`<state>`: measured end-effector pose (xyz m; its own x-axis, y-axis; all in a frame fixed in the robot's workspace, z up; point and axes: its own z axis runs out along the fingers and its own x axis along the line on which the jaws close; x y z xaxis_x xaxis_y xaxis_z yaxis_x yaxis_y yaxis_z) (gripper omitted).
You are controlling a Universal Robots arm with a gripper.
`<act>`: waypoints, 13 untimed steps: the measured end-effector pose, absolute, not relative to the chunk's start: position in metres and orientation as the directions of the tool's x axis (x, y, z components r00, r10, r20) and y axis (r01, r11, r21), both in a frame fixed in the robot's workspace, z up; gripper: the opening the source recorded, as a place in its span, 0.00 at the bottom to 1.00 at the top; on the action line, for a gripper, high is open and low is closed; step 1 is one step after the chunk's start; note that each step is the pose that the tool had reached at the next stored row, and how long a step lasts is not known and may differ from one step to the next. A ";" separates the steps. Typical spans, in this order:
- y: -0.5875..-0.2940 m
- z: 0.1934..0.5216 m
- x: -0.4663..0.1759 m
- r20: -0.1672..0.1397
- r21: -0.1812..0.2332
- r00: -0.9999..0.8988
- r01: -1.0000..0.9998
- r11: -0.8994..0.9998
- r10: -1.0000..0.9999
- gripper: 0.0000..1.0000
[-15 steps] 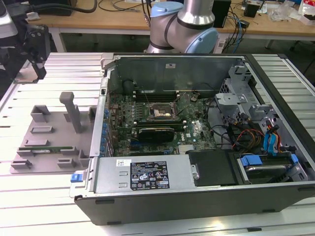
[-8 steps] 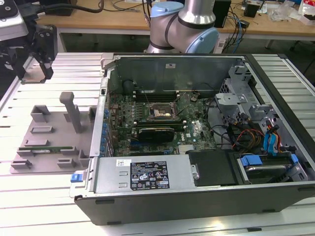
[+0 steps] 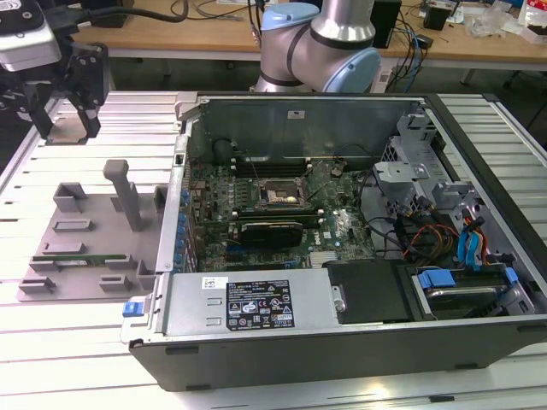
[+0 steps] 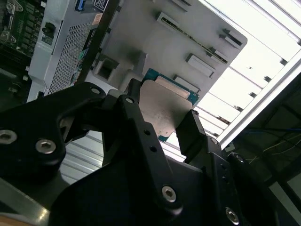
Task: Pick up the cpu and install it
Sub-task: 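Pick up the cpu and move it towards the insertion slot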
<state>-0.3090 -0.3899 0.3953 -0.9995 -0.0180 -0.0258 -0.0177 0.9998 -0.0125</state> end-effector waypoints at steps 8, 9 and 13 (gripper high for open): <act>-0.390 0.395 -0.299 -0.026 -0.013 -1.000 -0.018 1.000 -0.018 0.55; -0.390 0.395 -0.298 -0.026 -0.013 -1.000 -0.018 1.000 -0.018 0.55; -0.390 0.395 -0.293 -0.026 -0.013 -1.000 -0.018 1.000 -0.018 0.55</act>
